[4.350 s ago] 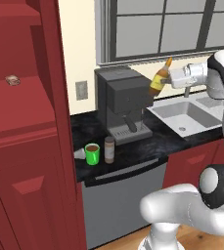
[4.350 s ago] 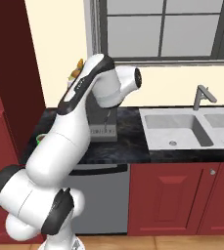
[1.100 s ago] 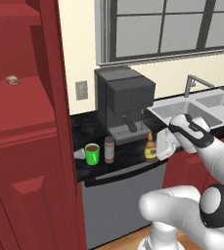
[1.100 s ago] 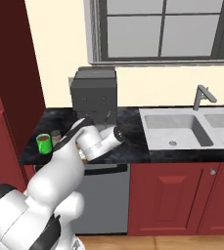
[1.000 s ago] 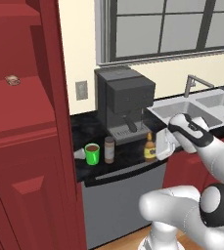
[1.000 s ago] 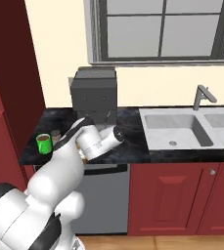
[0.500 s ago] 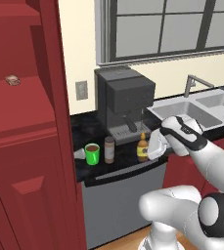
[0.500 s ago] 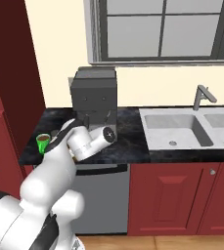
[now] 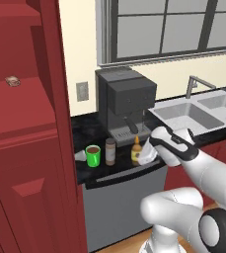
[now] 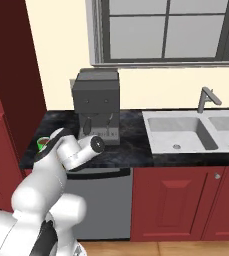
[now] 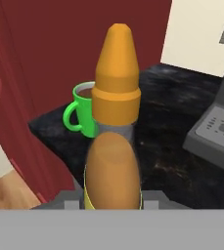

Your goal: Pick the cinnamon and honey bottle from the cabinet and place them next to the mug.

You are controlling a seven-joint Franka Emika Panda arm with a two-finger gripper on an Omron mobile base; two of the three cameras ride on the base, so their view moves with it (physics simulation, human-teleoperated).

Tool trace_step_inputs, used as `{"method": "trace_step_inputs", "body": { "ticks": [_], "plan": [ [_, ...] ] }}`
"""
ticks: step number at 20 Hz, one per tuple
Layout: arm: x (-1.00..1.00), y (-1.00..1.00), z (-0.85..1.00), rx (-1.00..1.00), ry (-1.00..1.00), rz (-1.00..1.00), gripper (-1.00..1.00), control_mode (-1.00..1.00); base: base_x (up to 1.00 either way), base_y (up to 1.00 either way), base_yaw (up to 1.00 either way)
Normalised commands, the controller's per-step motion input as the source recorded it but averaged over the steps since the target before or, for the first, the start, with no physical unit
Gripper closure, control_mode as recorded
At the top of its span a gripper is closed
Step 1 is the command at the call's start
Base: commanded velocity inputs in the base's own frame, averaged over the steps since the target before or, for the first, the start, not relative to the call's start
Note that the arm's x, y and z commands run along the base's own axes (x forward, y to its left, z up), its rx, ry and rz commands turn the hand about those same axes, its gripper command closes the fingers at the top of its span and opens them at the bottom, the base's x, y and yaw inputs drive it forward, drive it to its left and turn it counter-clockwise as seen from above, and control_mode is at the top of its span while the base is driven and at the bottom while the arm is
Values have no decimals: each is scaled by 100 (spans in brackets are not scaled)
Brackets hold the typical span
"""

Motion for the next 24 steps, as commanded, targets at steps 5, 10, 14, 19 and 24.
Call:
{"method": "trace_step_inputs", "body": {
  "ticks": [5,10,14,19,24],
  "plan": [
    [11,0,0,0,0,-5,100,-100,0,0,0],
    [16,0,-1,0,0,-1,100,-100,0,0,0],
    [18,1,0,0,0,-2,100,-100,0,0,0],
    [9,7,-3,0,0,-5,100,-100,0,0,0],
    [6,15,-8,0,0,-6,100,-100,0,0,0]
  ]
}}
